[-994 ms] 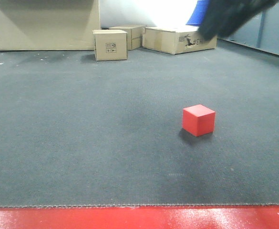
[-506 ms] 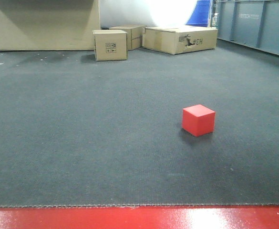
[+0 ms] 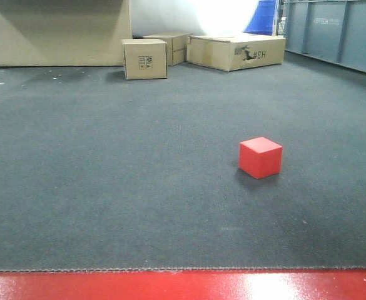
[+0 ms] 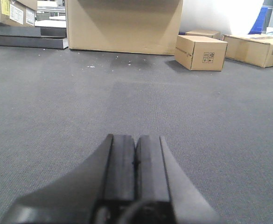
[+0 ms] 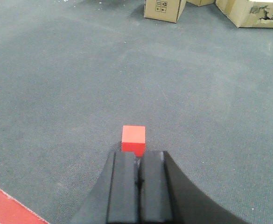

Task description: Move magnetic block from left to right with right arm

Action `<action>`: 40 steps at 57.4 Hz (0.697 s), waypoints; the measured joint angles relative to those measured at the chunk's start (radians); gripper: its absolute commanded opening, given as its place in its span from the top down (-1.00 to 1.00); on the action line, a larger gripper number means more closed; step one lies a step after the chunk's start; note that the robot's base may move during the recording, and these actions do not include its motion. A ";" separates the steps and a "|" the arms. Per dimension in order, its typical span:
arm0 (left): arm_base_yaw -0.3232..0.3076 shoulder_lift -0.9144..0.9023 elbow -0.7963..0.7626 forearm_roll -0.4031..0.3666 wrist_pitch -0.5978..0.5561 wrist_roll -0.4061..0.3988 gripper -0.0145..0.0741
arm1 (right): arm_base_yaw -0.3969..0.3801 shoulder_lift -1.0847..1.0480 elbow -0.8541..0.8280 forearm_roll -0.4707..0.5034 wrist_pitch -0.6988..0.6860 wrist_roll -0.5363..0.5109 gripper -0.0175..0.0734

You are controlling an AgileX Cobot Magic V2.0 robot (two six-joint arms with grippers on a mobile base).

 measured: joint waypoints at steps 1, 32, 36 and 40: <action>0.000 0.000 0.000 0.000 0.000 0.000 0.96 | 0.000 0.000 0.000 0.000 0.000 0.000 0.49; 0.000 0.000 0.000 0.000 0.000 0.000 0.96 | -0.263 -0.098 0.082 0.017 -0.127 0.000 0.49; 0.000 0.000 0.000 0.000 0.000 0.000 0.96 | -0.344 -0.161 0.152 0.017 -0.167 0.000 0.49; 0.000 0.000 0.000 0.000 0.000 0.000 0.96 | -0.410 -0.218 0.219 0.019 -0.202 0.000 0.49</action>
